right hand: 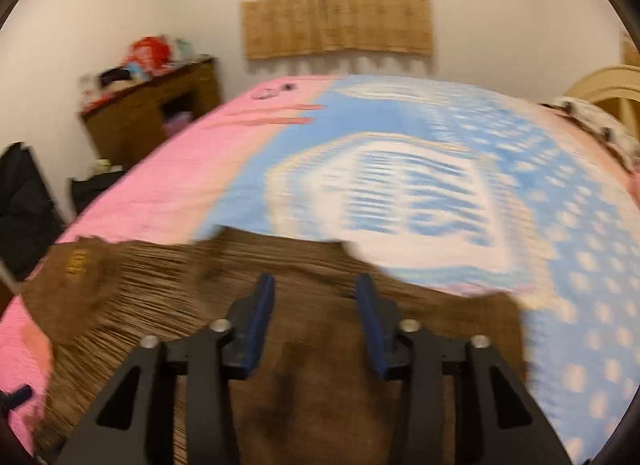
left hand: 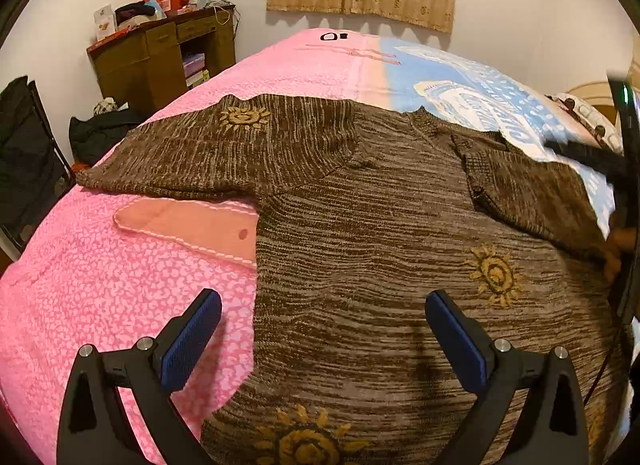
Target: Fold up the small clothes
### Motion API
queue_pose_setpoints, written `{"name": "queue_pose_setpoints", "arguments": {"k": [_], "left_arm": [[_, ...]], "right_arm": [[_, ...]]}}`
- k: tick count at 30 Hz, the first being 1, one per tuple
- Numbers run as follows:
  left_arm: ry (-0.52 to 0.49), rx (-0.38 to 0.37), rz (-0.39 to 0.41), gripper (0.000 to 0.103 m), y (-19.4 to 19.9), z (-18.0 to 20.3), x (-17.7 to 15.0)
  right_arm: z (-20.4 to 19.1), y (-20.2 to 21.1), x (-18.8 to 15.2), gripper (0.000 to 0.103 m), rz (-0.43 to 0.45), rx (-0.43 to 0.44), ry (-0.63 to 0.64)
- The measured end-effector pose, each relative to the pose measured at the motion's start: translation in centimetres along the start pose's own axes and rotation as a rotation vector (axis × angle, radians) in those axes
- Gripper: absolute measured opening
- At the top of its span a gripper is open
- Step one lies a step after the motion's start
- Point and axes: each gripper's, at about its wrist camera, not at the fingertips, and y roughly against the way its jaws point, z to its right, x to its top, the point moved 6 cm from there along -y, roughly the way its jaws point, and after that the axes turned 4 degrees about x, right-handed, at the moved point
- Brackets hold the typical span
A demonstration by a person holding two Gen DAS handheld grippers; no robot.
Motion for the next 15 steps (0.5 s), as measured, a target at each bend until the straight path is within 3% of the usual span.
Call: {"name": "queue_pose_setpoints", "arguments": {"k": [1, 4, 6, 8, 10, 11, 15], "left_arm": [[0.007, -0.009, -0.004, 0.102, 0.1, 0.1, -0.1], [0.013, -0.033, -0.016, 0.102, 0.8, 0.5, -0.4], [0.002, -0.023, -0.003, 0.102, 1.4, 0.7, -0.5], [-0.015, -0.001, 0.012, 0.102, 2.1, 0.8, -0.4], [-0.025, 0.007, 0.029, 0.102, 2.6, 0.7, -0.2], [-0.028, 0.015, 0.038, 0.102, 2.9, 0.7, -0.2], [-0.009, 0.000, 0.033, 0.102, 3.1, 0.8, -0.1]], "right_arm": [[1.5, 0.0, -0.4, 0.026, -0.016, -0.028, -0.009], [8.1, -1.8, -2.8, 0.019, -0.146, -0.130, -0.094], [10.7, -1.4, -3.5, 0.022, -0.102, -0.113, -0.149], [12.8, -0.4, -3.7, 0.006, -0.090, -0.154, -0.248], [13.6, 0.9, -3.8, 0.009, -0.059, -0.167, -0.288], [13.4, 1.8, -3.6, 0.018, -0.037, -0.180, -0.273], [10.4, 5.9, -4.5, 0.018, 0.026, -0.139, -0.162]]}}
